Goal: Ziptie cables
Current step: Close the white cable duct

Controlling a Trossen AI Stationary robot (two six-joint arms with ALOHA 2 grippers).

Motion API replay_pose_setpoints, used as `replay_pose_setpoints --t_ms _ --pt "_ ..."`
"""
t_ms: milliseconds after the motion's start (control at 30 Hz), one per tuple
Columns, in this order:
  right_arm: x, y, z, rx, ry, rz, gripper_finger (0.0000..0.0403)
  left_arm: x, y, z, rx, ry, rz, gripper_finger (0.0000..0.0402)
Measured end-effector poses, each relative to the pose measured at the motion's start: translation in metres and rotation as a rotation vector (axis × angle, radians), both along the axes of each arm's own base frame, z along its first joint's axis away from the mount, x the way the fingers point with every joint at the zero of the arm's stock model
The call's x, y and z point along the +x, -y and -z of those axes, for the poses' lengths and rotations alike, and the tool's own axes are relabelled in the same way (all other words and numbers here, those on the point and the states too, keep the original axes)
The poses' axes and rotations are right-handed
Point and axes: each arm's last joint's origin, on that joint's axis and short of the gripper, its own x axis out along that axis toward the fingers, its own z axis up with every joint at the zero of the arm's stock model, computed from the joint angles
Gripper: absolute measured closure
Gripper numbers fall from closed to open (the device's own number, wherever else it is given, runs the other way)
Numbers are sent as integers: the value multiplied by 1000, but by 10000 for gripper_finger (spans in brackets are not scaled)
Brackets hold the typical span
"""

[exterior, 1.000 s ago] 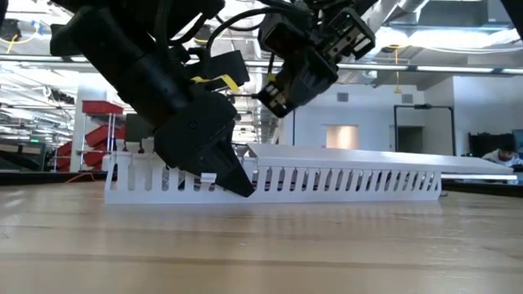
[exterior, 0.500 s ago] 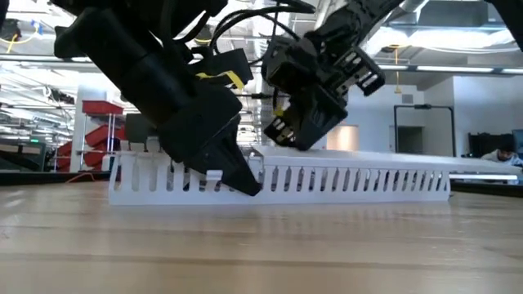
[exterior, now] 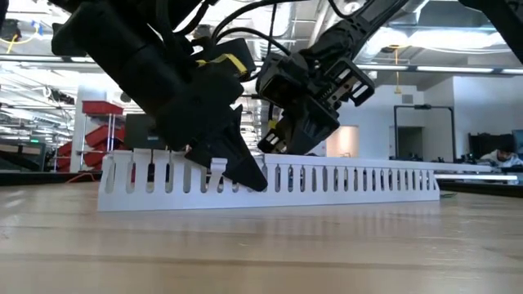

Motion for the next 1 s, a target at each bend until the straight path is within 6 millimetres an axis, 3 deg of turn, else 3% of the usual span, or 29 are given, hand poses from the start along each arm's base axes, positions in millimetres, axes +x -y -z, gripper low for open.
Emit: replay_pose_setpoints --t_ms 400,667,1000 --pt "2 12 1 -6 24 43 403 -9 2 5 -202 -37 -172 134" --pt "5 16 0 -4 51 69 403 -15 16 5 -127 -6 -144 134" --pt "5 17 0 5 37 82 403 -7 5 5 -207 -41 -88 133"
